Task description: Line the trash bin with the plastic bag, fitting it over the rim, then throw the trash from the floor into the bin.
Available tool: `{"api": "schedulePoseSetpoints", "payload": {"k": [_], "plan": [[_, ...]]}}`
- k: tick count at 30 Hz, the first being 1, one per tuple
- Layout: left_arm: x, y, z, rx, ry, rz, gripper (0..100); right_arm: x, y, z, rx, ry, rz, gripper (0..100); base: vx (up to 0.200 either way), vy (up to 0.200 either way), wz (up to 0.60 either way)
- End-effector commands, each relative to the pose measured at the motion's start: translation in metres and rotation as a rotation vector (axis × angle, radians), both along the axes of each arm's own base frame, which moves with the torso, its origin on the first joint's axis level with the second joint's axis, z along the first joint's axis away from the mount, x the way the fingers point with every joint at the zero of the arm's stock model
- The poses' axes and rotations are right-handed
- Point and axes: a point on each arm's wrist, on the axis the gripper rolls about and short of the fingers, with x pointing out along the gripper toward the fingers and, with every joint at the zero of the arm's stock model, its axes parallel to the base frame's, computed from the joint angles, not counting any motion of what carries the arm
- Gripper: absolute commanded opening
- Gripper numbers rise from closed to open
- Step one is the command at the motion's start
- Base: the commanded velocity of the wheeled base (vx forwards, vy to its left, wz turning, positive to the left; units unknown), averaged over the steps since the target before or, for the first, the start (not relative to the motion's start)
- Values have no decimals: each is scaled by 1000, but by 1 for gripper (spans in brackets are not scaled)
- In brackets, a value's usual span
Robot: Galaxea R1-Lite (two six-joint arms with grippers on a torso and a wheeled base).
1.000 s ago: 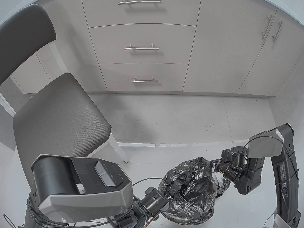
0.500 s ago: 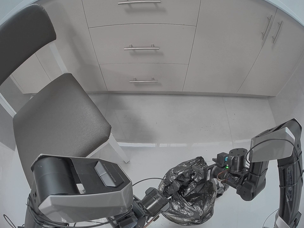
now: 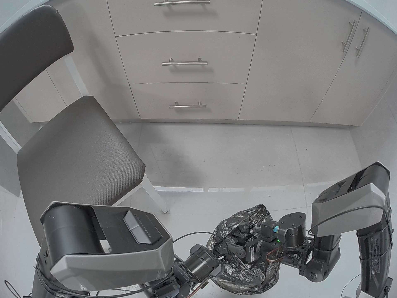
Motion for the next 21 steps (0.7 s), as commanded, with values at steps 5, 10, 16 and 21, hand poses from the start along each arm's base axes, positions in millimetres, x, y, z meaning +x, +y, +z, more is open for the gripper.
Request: {"api": "schedulePoseSetpoints", "payload": {"k": [5, 10, 16, 21], "plan": [[2, -2, 0, -23, -6, 16, 100, 10, 2, -36, -40, 41, -23, 100, 0, 0, 0], [3, -4, 3, -51, -25, 18, 100, 26, -3, -44, -31, 24, -68, 100, 0, 0, 0], [5, -6, 12, -103, -41, 48, 100, 32, -3, -56, -37, 31, -78, 100, 0, 0, 0], [5, -6, 14, -106, -42, 49, 100, 36, -3, -55, -29, 18, -92, 100, 0, 0, 0]]}}
